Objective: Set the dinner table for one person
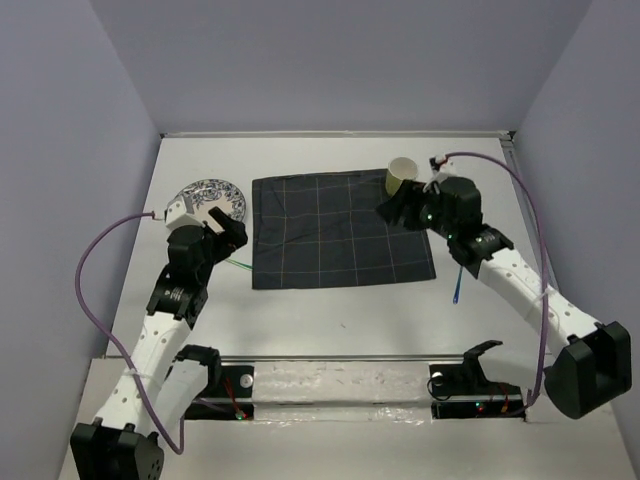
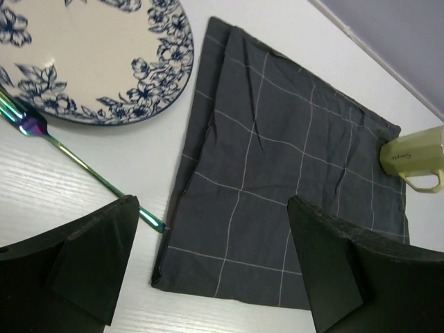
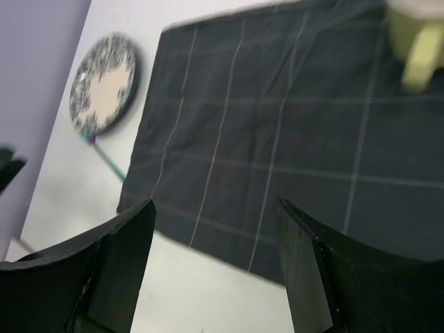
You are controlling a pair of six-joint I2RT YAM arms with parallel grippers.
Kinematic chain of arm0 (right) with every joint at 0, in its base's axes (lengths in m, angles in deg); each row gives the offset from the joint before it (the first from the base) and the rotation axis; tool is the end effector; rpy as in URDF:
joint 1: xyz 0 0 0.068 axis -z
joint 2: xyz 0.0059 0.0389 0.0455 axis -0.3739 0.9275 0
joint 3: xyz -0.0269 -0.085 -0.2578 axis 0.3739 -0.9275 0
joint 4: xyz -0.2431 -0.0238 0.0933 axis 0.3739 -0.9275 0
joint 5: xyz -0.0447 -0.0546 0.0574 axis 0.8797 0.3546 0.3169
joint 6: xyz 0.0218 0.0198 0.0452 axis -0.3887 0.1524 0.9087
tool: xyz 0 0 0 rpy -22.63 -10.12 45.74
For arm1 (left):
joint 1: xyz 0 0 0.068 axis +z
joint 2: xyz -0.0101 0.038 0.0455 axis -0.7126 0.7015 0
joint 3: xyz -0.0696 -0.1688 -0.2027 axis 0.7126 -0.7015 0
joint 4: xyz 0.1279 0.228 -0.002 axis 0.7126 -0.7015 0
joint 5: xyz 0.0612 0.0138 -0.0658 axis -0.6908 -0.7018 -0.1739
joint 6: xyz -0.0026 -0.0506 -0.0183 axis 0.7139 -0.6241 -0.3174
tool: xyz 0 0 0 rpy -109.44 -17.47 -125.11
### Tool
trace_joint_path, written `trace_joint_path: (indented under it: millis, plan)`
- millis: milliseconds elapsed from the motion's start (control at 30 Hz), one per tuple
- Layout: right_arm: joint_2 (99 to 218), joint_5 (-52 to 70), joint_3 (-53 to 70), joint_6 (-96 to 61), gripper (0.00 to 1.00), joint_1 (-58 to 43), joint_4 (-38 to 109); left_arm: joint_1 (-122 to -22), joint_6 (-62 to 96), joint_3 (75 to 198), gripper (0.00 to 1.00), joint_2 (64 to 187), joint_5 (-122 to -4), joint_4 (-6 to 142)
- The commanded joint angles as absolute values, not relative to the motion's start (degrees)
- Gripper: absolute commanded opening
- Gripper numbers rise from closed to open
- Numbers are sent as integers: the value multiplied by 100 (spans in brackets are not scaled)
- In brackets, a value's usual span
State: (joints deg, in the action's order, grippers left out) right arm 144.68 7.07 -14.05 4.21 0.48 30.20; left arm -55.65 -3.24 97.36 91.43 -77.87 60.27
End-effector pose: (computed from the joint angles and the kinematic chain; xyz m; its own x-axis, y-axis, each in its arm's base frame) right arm 0.2510 0.1051 0.3173 -0.5232 0.3029 -0.7966 -0.2912 0.8149 0.5011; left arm 0.1767 -0.0277 0.2857 -0.2329 -0.4968 -0.8360 -0.0705 0.8660 -0.4950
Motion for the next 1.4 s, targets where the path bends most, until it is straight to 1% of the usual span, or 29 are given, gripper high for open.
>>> trace_joint_path:
  millis: [0,100,167,200,267,367,533,567,600,667,767,1033,1100,1233,1333,1367]
  plan:
    - [13782,523,-1971,610,74,-554,3543,-5354,-1490,9435,99,9488,-7952,6909]
    - [13525,462,-2236,628,74,-678,3534,-5022,-1658,9390,99,9786,-8095,7227]
    - [13323,436,-2421,628,73,-679,3543,-4731,-1650,9443,99,9999,-7876,7385]
    - [13270,383,-2500,628,73,-679,3543,-4338,-1580,9443,99,10190,-7736,7455]
    - [13182,339,-2553,611,73,-731,3534,-3949,-1518,9460,98,10419,-7350,7631]
    - [13129,242,-2615,549,73,-731,3534,-3298,-1352,9592,98,10877,-7216,7632]
    - [13077,198,-2685,444,73,-731,3543,-2718,-789,10031,93,11589,-7383,7579]
    - [13050,172,-2711,452,73,-731,3534,-2491,-736,10102,91,11851,-7192,7657]
    - [13050,146,-2720,444,73,-731,3534,-2375,-727,10102,88,11853,-6972,7727]
    - [13015,93,-2747,435,73,-731,3543,-2164,-631,10260,86,12361,-6821,7825]
    - [12954,75,-2791,417,73,-731,3543,-2084,-464,10532,85,12678,-6794,7974]
    - [12883,-13,-2913,399,73,-731,3534,-2084,-16,11253,76,13979,-6267,8115]
    - [12874,-22,-2957,417,73,-731,3745,-2084,46,11402,74,14286,-6144,8080]
    - [12909,-100,-2949,426,73,-731,3754,-2084,134,11604,73,14727,-5986,8036]
    - [12866,-57,-2958,426,73,-731,3763,-2084,38,11658,69,14964,-5846,8132]
    - [12874,-31,-2958,408,72,-731,3763,-2084,11,11675,66,15008,-5784,8219]
